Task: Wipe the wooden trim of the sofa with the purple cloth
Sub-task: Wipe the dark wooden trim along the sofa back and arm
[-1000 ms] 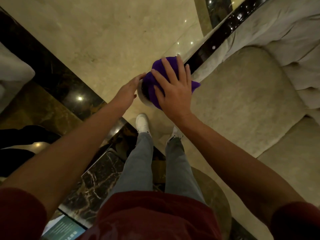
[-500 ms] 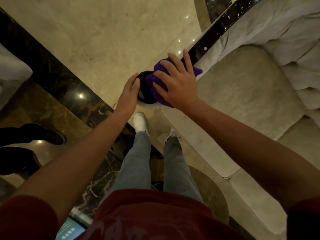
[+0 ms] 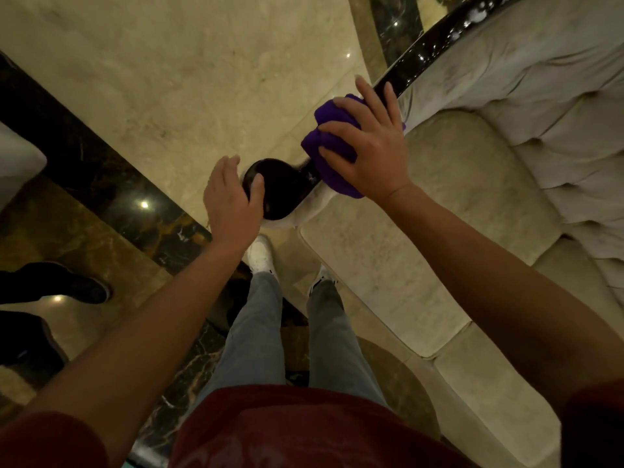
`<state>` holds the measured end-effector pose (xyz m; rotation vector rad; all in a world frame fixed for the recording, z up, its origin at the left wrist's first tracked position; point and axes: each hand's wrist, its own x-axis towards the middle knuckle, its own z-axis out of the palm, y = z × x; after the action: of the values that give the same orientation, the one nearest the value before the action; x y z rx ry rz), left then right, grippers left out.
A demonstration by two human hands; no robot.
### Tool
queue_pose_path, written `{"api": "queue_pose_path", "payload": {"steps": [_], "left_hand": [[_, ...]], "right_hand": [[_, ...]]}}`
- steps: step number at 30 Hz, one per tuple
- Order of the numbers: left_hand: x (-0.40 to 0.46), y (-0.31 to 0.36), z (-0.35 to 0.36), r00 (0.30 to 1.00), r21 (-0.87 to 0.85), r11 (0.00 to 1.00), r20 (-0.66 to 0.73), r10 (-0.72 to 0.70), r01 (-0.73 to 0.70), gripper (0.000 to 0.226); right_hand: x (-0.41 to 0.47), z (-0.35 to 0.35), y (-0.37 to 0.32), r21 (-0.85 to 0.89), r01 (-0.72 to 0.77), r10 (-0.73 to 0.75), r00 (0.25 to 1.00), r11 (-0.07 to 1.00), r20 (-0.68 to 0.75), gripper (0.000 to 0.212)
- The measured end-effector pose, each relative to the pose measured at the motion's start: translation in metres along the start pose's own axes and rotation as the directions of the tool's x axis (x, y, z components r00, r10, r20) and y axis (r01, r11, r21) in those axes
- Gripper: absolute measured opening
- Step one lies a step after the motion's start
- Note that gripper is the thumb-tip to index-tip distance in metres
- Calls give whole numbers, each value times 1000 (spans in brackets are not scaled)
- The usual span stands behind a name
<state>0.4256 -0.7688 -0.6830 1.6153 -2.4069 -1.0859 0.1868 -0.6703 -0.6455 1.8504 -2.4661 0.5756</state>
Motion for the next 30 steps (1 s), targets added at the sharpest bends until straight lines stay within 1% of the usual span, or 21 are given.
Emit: {"api": "queue_pose_path", "payload": {"steps": [2, 3, 5, 7, 8, 10, 11, 14, 17, 19, 23, 25, 27, 28, 30], "left_hand": [[2, 18, 5, 993, 86, 991, -58, 105, -100, 54], [6, 29, 10, 985, 95, 983, -52, 163, -158, 54], [11, 45, 20, 973, 128, 965, -16, 231, -227, 54], [14, 50, 28, 970, 227, 945, 9, 242, -237, 54], [15, 52, 32, 970, 289, 928, 9, 242, -234, 53], [15, 49, 37, 971, 367, 902, 8, 240, -226, 51], [14, 51, 39, 971, 386, 895, 9, 241, -225, 51], [13, 51, 40, 971, 410, 886, -1, 238, -217, 53], [13, 54, 39, 974, 437, 878, -18, 227, -196, 54], [12, 57, 38, 978, 449, 876, -25, 209, -175, 57], [14, 59, 39, 985, 465, 873, -8, 171, -148, 64], [14, 59, 40, 986, 471, 870, 0, 166, -146, 66], [15, 57, 41, 987, 472, 870, 4, 161, -144, 66], [15, 57, 42, 987, 472, 870, 5, 158, -142, 66], [16, 56, 43, 988, 470, 872, 9, 152, -138, 65]], "right_hand": [[2, -2, -5, -21, 14, -13, 999, 1000, 32, 30], [4, -5, -7, -48, 29, -26, 998, 998, 54, 30], [7, -4, -18, -113, 78, -65, 992, 991, 111, 31], [9, 0, -29, -176, 163, -132, 976, 971, 174, 33], [10, 1, -31, -176, 196, -157, 965, 965, 210, 35], [11, 1, -35, -144, 209, -167, 950, 967, 263, 37], [10, -1, -32, -129, 205, -166, 951, 970, 261, 36], [9, -5, -22, -123, 220, -195, 963, 968, 188, 30], [21, -9, -6, -90, 223, -206, 964, 971, 169, 29], [29, -12, 6, -79, 213, -200, 968, 974, 154, 29], [40, -18, 34, -60, 172, -169, 984, 983, 54, 25], [47, -22, 50, -56, 147, -146, 989, 988, 29, 25], [56, -26, 66, -62, 101, -100, 995, 993, 15, 25], [60, -29, 74, -69, 51, -52, 999, 996, 1, 25], [69, -33, 85, -80, -105, 103, 994, 991, -30, 27]]}}
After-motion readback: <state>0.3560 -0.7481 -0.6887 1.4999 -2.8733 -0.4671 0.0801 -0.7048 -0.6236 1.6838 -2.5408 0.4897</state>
